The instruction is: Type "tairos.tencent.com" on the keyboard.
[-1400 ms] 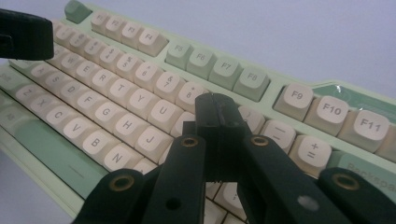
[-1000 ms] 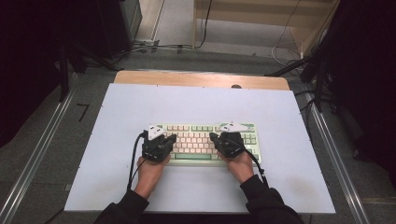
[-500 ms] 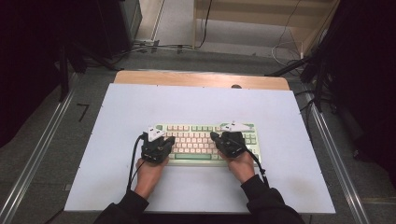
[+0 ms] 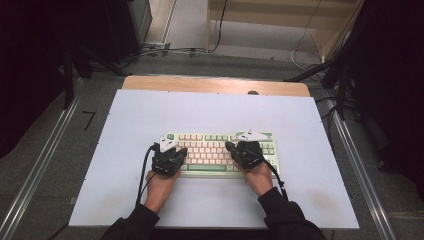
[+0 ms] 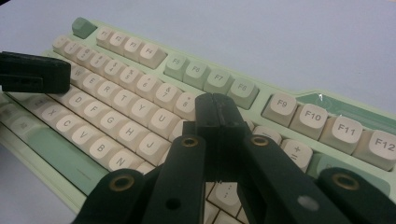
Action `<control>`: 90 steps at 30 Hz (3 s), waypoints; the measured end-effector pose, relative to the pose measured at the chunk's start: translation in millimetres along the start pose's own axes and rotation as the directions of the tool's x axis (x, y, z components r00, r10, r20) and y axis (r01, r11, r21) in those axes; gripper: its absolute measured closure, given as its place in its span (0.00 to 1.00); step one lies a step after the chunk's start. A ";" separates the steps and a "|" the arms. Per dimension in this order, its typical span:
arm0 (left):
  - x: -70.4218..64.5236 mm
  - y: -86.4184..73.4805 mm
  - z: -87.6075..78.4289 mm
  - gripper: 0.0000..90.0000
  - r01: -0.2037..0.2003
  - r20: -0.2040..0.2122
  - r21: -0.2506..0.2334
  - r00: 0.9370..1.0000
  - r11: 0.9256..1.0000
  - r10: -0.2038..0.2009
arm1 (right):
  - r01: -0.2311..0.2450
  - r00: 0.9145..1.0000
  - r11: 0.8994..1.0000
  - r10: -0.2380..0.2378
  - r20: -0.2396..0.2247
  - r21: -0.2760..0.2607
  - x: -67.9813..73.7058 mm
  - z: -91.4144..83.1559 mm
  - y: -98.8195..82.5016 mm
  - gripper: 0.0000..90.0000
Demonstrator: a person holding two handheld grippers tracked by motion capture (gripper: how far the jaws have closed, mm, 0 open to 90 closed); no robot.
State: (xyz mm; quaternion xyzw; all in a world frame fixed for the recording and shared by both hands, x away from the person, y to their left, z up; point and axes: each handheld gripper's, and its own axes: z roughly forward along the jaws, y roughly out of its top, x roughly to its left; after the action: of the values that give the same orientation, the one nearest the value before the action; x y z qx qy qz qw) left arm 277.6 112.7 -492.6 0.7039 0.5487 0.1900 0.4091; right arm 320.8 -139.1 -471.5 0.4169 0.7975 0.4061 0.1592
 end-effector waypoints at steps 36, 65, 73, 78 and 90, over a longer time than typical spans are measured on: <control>7.0 3.7 -10.0 1.00 0.017 -0.005 -0.044 1.000 0.999 -0.018 | 0.010 1.000 1.000 -0.010 -0.004 -0.006 1.0 -7.8 -0.8 0.97; 4.7 2.6 -10.0 1.00 0.016 0.001 -0.042 1.000 0.999 -0.016 | 0.029 1.000 0.999 -0.029 -0.007 0.019 1.8 -16.9 -13.4 0.97; 4.7 2.5 -10.2 1.00 0.015 0.001 -0.043 1.000 0.999 -0.015 | 0.029 1.000 0.999 -0.029 -0.008 0.021 2.7 -18.3 -15.5 0.97; 4.9 2.6 -10.4 1.00 0.018 0.001 -0.043 1.000 0.999 -0.018 | 0.029 1.000 0.999 -0.029 -0.009 0.027 2.9 -18.5 -18.1 0.97; 5.3 2.6 -10.3 1.00 0.018 -0.001 -0.042 1.000 0.999 -0.018 | 0.029 1.000 0.999 -0.029 -0.005 0.039 1.8 -18.2 -21.8 0.97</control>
State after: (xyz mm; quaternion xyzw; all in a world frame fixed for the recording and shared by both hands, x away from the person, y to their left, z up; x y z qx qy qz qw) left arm 273.6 121.2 -485.4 0.6899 0.5512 0.1981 0.4254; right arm 297.3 -154.1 -477.1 0.4074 0.8116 0.3888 0.1552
